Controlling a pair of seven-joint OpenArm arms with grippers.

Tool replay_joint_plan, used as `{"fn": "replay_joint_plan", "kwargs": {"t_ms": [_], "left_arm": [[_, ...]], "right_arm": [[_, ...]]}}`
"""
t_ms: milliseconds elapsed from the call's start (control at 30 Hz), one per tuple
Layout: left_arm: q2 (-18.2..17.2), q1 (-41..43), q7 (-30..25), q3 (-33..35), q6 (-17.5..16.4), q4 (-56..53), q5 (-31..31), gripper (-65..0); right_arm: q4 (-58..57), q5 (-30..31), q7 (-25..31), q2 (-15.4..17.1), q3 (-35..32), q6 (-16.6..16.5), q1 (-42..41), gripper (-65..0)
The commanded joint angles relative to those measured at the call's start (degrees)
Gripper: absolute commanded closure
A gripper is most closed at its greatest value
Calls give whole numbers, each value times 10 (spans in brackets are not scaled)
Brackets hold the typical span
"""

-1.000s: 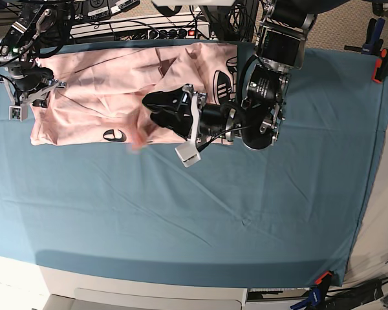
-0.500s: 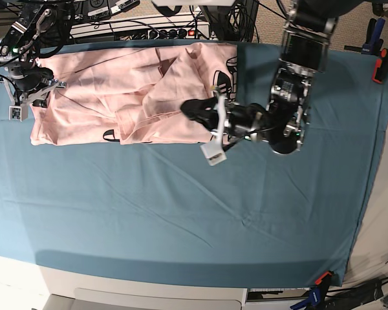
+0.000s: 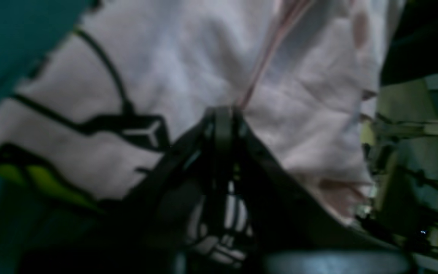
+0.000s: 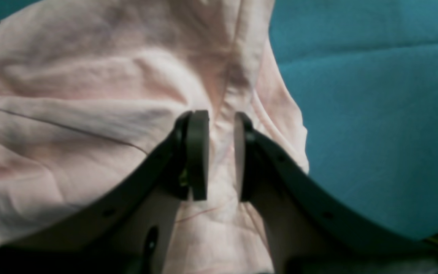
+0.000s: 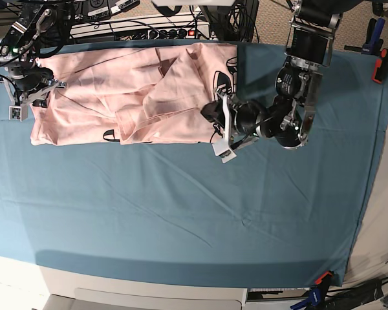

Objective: Fold the T-shirt properly
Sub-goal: 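Lower the folded hem end onto the shirt and smooth it with the left gripper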

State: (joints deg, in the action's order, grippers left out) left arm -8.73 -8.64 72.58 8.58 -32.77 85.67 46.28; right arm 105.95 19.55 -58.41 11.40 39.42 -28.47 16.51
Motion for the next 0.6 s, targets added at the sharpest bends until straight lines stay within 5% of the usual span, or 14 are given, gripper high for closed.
{"fn": "replay_joint_plan", "kwargs": {"t_ms": [0, 333, 567], "left_arm": [[2, -12, -13, -1, 0, 11, 2, 0], [8, 3, -11, -1, 15, 11, 9, 0], [62, 27, -5, -1, 13, 12, 26, 0]], "right_arm": [[7, 5, 15, 10, 3, 0, -3, -124], [8, 6, 15, 10, 3, 0, -3, -124], [7, 6, 16, 10, 3, 0, -3, -124]]}}
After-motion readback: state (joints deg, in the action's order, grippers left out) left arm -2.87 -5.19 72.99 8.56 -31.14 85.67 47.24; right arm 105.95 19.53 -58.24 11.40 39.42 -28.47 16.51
